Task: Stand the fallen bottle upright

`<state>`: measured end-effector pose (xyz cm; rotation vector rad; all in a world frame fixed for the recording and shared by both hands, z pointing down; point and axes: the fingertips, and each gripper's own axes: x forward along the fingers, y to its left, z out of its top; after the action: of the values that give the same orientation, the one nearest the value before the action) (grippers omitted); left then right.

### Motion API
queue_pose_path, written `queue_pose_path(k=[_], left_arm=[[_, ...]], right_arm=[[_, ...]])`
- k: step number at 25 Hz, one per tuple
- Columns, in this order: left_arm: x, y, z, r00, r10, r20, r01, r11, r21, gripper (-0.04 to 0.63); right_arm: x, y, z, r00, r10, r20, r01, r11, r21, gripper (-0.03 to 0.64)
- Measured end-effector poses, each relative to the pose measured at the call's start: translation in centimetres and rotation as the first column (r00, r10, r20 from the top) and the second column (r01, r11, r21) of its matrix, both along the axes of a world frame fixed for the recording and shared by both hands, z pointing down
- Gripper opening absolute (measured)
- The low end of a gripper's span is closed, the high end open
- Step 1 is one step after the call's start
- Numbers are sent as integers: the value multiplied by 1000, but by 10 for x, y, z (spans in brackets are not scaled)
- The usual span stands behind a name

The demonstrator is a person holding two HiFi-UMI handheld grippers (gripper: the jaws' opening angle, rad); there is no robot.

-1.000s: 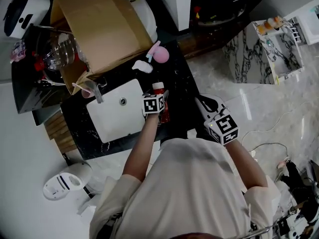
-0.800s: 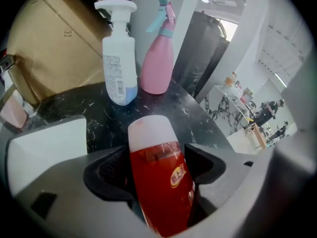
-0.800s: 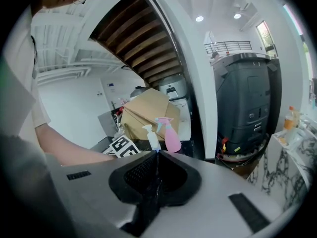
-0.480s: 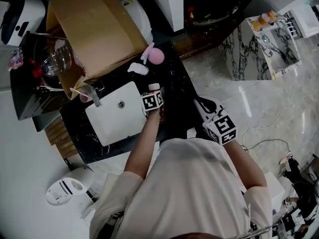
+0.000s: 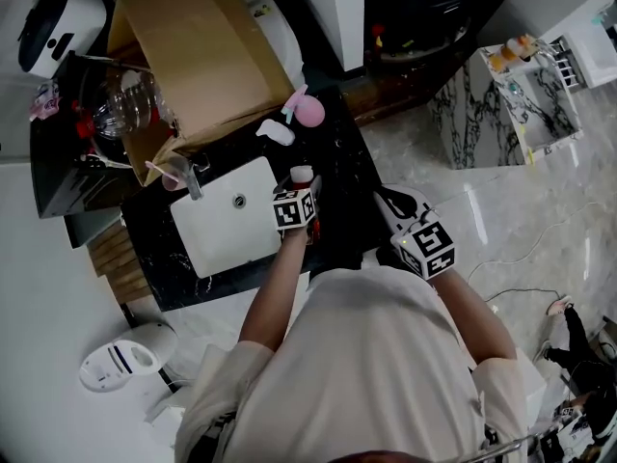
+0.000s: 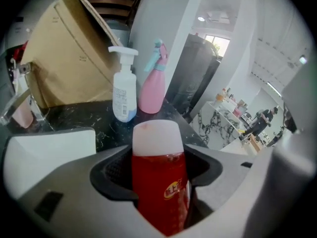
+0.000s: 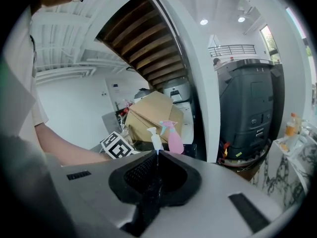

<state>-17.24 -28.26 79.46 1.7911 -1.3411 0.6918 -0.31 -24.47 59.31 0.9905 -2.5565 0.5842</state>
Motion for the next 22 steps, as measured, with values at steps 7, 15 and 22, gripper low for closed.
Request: queue_pose_path(k=[7,15,22], left_arm=[[0,18,-36,999,35,19,-36,994,103,291],[-5,31,-67,998,22,50,-32,981,192,291],[-10,35,-88,998,5,64,-21,966,257,291]], right_arm=[[-6,8,-12,999,-48,2,48,998,35,35],[-9,14,-28,995,-102,-3,102,992,78,35],[-16,19,-38,990,-141,-3,140,984,106,35]])
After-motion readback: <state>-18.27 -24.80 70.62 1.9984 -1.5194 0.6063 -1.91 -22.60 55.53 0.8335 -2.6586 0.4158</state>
